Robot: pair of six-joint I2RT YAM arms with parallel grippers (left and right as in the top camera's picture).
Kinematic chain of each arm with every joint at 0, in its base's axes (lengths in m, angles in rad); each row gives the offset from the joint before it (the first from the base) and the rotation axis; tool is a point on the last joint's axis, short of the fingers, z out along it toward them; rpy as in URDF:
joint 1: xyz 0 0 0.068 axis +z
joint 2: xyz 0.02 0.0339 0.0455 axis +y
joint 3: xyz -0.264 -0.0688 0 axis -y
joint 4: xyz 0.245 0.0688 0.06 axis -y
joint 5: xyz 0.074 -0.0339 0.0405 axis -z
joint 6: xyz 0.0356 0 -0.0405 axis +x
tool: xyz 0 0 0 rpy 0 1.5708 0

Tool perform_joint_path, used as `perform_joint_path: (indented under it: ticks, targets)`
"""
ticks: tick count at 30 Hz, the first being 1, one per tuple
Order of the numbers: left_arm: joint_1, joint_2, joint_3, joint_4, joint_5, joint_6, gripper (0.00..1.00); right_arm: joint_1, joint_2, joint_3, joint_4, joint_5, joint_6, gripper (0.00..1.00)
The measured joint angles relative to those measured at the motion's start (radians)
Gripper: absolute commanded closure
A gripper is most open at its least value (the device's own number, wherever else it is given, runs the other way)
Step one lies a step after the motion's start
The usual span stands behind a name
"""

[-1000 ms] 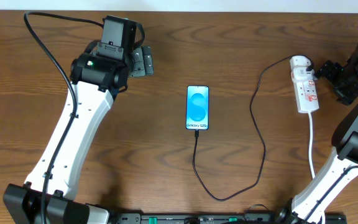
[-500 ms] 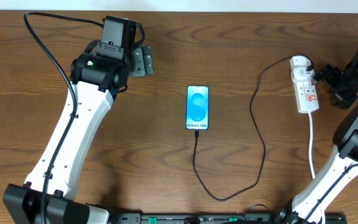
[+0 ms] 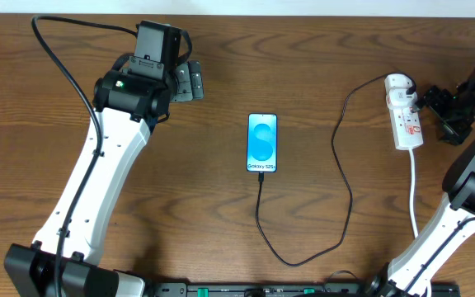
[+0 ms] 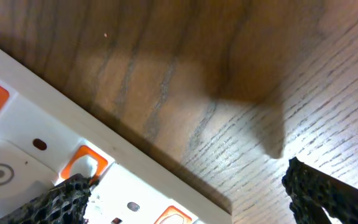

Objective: Plug charger to phone and switch on socket

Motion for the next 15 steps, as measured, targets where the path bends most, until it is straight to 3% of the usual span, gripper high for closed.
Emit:
perform_joint_path:
  ticks: [15]
  targets:
    - [0.0, 0.0, 0.0, 0.0, 0.0, 0.0, 0.05, -0.009, 0.006, 0.0, 0.027, -0.031, 0.042, 0.01]
